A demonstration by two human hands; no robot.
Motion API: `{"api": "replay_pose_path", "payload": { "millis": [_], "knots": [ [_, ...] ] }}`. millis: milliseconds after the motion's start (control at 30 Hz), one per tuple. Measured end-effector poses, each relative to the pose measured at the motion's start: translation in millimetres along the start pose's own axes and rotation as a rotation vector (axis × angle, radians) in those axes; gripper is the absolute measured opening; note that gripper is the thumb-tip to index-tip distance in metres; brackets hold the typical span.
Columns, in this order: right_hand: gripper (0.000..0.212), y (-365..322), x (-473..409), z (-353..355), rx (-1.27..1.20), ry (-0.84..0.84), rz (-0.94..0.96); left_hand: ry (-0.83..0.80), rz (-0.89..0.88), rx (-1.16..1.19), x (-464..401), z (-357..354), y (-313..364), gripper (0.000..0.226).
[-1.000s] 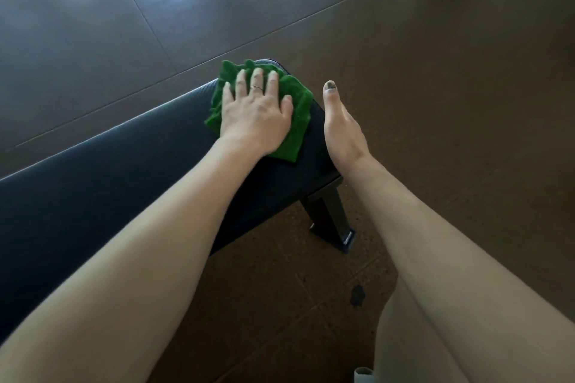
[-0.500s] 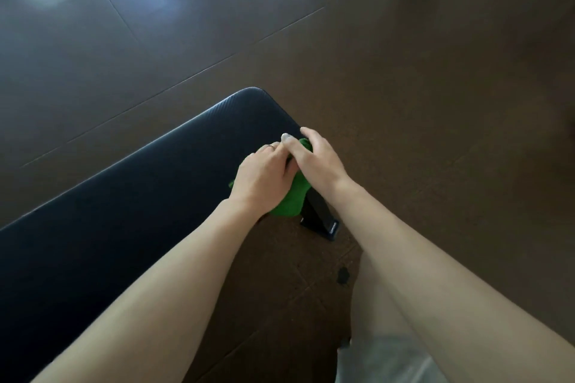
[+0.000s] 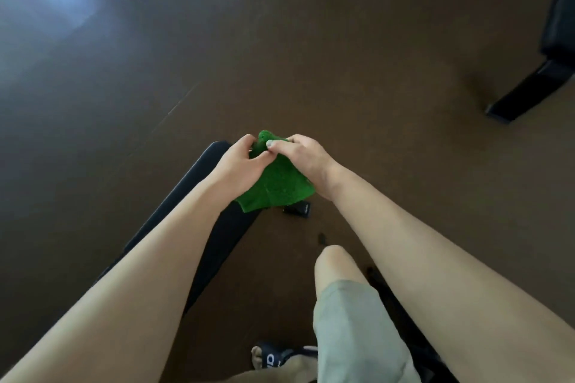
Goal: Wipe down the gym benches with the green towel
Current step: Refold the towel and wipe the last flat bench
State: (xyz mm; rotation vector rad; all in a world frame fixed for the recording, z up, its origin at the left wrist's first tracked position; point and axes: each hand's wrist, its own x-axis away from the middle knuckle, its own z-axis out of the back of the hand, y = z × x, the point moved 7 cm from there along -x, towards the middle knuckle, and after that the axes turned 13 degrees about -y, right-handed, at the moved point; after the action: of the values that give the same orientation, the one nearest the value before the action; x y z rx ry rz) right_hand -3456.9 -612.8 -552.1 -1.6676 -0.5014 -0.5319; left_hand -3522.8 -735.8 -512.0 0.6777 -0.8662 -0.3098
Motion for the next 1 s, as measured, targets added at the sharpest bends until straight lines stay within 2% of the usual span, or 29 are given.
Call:
{"api": "replay_pose_path", "payload": {
  "millis": [100,233,400,533,667,800,900,1000],
  "knots": [
    [0.036,-22.7,54.8,44.5,-0.043,0.069,-0.029,-0.118,-0.001,-0.033,11.2,-14.7,71.8,0.02],
    [0.019,-46.6,135.4,120.2,-0.188,0.204,-0.038,-0.303,-0.015,-0.163,17.1,-54.0,179.6,0.018],
    [0.022,-60.7,227.1,204.1,-0.478,0.336,0.017,-0.437,0.003,-0.232,15.8,-113.8,285.2,0.042],
    [0.024,-62.0,272.9,249.0,-0.593,0.434,0.038,-0.616,0.036,-0.188,14.9,-158.0,329.0,0.042],
    [0.023,-54.5,307.8,278.4,-0.69,0.553,0.023,-0.728,0.01,-0.27,13.1,-191.1,362.5,0.033],
    [0.019,-51.1,342.2,306.6,-0.778,0.675,0.048,-0.848,-0.094,-0.404,5.6,-224.9,411.7,0.024],
    [0.018,-47.9,367.2,332.7,-0.842,0.805,0.09,-0.943,-0.178,-0.456,1.2,-258.4,453.3,0.031],
    [0.019,-34.1,394.8,356.8,-0.943,0.947,0.119,-1.055,-0.245,-0.542,0.8,-297.1,490.5,0.028]
  ]
}}
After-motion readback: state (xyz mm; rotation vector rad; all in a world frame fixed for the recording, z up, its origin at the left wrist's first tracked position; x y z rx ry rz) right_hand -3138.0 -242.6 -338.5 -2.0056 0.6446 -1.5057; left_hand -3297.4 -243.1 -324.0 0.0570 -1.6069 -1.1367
